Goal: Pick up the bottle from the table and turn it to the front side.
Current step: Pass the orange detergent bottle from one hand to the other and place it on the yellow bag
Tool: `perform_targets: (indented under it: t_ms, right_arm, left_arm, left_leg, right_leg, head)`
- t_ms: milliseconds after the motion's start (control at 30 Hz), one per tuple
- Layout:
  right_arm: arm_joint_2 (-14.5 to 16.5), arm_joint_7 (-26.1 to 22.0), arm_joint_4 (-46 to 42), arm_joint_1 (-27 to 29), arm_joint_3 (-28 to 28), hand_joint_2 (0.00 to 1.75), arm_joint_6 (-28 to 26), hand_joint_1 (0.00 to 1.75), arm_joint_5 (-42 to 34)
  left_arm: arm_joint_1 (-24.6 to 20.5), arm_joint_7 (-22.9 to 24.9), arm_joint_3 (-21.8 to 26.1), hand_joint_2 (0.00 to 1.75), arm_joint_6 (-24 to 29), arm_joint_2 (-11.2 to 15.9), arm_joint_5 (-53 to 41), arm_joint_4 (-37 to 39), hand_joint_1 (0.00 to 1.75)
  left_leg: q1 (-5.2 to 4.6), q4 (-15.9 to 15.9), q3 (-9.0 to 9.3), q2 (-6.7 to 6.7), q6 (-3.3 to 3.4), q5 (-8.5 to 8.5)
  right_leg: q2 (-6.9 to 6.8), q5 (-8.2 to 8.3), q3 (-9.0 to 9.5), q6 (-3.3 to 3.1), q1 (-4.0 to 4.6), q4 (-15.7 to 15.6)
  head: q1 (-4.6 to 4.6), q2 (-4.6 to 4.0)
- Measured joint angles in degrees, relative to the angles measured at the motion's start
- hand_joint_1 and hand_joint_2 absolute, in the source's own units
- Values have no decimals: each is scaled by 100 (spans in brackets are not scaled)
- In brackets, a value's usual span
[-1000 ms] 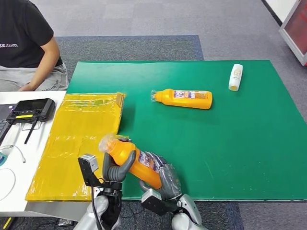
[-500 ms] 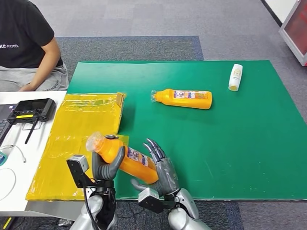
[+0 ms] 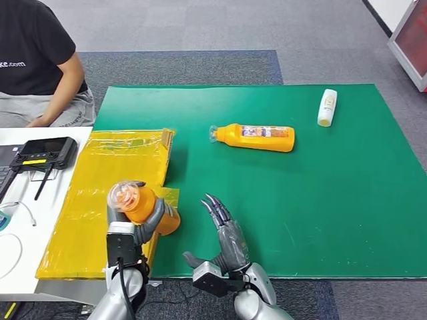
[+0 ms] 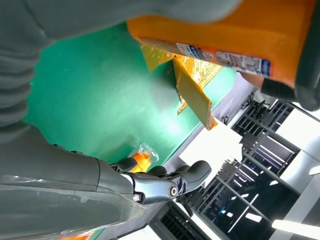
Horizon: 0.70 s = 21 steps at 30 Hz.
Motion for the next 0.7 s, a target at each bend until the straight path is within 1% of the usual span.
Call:
perform_targets:
  t_ms: [100,233,333,500,600,700]
  right_arm:
    - [2,-4,28,-9,2,0,2,0,-3]
    - [4,-11,58,-24,2,0,10,0,-5]
    - [15,-12,70,-28,3,0,16,0,-5]
    - [30,10,73,-24,2,0,56,0,-8]
    - [32,29,73,-14,-4,0,74,0,5]
    - [34,49,73,-6,-15,0,92,0,23]
  left_arm:
    - [-1,40,35,175,5,49,-655,0,175]
    - [-3,121,194,175,20,94,-1535,-4,175]
    - [-12,230,296,175,38,123,-1906,-16,175]
    - [-87,807,295,175,51,264,-2564,-37,175]
    - [-183,1152,266,175,-60,404,-2695,-28,175]
    - [-320,1377,258,175,-249,515,-2725,57,175]
  left_leg:
    - [0,0,0,1,-2,-1]
    - [0,0,-1,2,-2,-2]
    - [0,0,-2,1,-2,-1]
    - [0,0,-1,1,-2,0]
    - [0,0,0,1,-4,1]
    - [0,0,2,1,-5,3]
  right_leg:
    - [3,3,-2,-3,0,0]
    - [2,3,-5,-3,0,0]
    - [2,3,-6,-3,0,0]
    - [3,4,-5,-4,0,0]
    - [3,4,-4,-4,0,0]
    - [3,6,-2,-4,0,0]
  head:
    - [0,0]
    - [0,1]
    - [-1,0]
    - [0,0]
    - [0,0]
    - [-1,0]
